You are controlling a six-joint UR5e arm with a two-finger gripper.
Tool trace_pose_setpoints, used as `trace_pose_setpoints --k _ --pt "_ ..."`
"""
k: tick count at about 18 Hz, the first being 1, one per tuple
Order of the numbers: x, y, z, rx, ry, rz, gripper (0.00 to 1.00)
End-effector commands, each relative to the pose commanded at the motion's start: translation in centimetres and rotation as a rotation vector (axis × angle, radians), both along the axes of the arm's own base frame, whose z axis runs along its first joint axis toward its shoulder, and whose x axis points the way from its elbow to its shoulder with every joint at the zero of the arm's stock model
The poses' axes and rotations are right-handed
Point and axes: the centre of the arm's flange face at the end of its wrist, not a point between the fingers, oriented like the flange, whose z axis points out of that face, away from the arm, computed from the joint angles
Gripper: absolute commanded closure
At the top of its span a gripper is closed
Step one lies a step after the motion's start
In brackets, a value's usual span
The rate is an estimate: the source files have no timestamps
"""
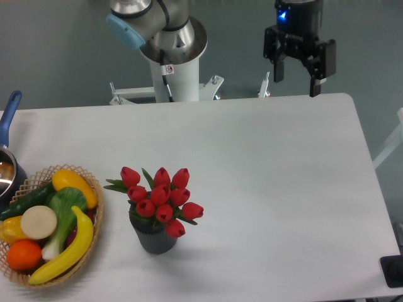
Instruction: Pick up the flowers from the vase
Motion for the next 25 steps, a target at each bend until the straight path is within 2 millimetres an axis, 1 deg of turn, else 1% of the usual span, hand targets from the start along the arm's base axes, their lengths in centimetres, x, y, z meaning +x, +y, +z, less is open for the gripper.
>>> trace_pose_setpoints --k 3,7,10,12,13,16,17,20,23,25 --pt "-0.4 0.4 -0.6 -0.003 -0.001 -0.004 0.00" --pt "-0.2 0.8 -1.1 0.015 -0.020 -0.003 0.00" --pt "0.2 1.1 -2.2 0.085 -0.085 0.037 0.00" --pt "0.2 1.4 -2.1 0.132 -0.095 0.064 0.00" --pt "0.5 1.5 -2.4 0.144 -0.112 0.084 0.00" --pt "1.1 1.8 -4.4 0.175 -0.162 0.126 0.00" --pt "1.1 1.9 -4.6 0.188 -0.161 0.137 0.00" --pt "1.2 2.1 -4.8 0.218 -0.179 0.153 0.00" --pt "1.6 2.9 -5.1 0.306 -0.270 0.200 0.00" --pt "1.9 3.2 -5.8 0.340 -0.307 0.189 0.00"
